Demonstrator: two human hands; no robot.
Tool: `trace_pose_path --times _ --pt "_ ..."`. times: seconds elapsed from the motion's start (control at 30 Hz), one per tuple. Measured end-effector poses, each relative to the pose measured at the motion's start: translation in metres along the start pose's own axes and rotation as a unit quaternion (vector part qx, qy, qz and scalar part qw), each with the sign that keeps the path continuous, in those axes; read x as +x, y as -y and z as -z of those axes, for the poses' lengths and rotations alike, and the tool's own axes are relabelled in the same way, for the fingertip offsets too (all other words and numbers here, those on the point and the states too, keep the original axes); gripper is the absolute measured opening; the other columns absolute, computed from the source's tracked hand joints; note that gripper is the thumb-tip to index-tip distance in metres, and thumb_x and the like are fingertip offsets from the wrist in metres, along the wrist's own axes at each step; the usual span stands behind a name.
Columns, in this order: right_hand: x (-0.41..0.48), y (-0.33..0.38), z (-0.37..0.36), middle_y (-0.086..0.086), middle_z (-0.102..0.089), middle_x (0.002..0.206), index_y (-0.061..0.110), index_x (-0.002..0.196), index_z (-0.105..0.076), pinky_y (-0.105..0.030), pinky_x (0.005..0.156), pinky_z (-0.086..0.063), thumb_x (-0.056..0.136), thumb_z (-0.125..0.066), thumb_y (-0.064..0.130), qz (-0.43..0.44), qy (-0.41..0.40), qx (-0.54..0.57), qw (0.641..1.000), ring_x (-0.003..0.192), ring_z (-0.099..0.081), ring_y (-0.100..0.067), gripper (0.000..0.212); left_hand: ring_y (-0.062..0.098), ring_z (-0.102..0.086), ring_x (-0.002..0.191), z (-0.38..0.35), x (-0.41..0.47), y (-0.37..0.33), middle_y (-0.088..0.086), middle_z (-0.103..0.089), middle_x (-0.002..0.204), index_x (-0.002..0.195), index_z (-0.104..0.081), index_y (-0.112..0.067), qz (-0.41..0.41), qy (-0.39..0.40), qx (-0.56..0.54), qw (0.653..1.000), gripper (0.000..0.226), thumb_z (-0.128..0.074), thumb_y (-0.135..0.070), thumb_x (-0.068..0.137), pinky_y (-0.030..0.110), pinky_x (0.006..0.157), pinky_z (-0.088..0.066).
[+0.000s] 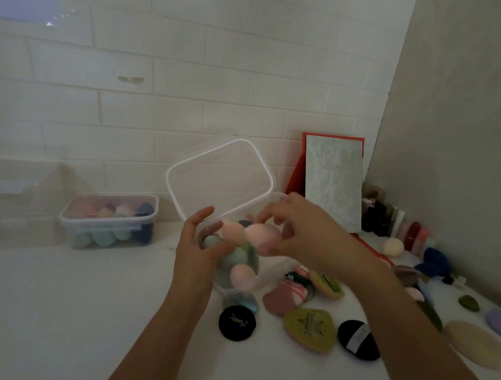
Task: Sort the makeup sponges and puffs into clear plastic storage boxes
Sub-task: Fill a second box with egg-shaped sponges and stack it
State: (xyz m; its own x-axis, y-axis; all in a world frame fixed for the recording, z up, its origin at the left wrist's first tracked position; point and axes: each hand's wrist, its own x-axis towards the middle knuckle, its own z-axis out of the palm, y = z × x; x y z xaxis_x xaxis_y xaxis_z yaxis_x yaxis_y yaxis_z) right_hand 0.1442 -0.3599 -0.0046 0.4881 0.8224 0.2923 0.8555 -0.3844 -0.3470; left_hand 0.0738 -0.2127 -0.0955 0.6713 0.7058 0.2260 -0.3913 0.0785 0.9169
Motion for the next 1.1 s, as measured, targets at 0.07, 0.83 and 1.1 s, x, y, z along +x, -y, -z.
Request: trace_pose_path --times 0.07,0.83,1.1 --pt "0.007 -0.001 -0.016 0.008 -0.045 0.102 0.028 0.114 -0.061 -0.016 0.065 -0.034 0.08 -0.071 0.027 -0.002 -0.011 -0.033 0.999 0.08 -0.046 -0.006 0.035 0.024 -0.055 0.112 0.0 0.001 0.0 0.001 -0.057 0.121 0.106 -0.052 -0.047 -0.004 0.005 0.003 1.0 0.059 -0.064 0.003 0.078 0.049 0.099 -0.045" --pt "0.009 -0.013 -0.039 0.002 -0.065 0.102 0.018 0.1 -0.06 -0.027 0.08 -0.05 0.077 -0.073 0.023 -0.082 0.052 0.0 0.995 0.09 -0.061 -0.013 0.026 -0.002 -0.067 0.075 -0.015 -0.011 -0.004 -0.001 -0.056 0.109 0.13 -0.045 -0.031 -0.008 0.123 0.007 0.992 0.079 -0.067 0.016 0.071 0.019 0.06 -0.054" --pt "0.008 -0.011 -0.045 0.001 -0.065 0.1 0.015 0.1 -0.056 -0.024 0.072 -0.045 0.079 -0.072 0.025 -0.06 0.02 0.001 0.998 0.088 -0.061 -0.015 0.028 -0.002 -0.065 0.078 -0.014 -0.008 0.0 -0.003 -0.058 0.11 0.129 -0.044 -0.038 -0.021 0.075 0.053 0.996 0.084 -0.066 0.017 0.07 0.013 0.058 -0.051"
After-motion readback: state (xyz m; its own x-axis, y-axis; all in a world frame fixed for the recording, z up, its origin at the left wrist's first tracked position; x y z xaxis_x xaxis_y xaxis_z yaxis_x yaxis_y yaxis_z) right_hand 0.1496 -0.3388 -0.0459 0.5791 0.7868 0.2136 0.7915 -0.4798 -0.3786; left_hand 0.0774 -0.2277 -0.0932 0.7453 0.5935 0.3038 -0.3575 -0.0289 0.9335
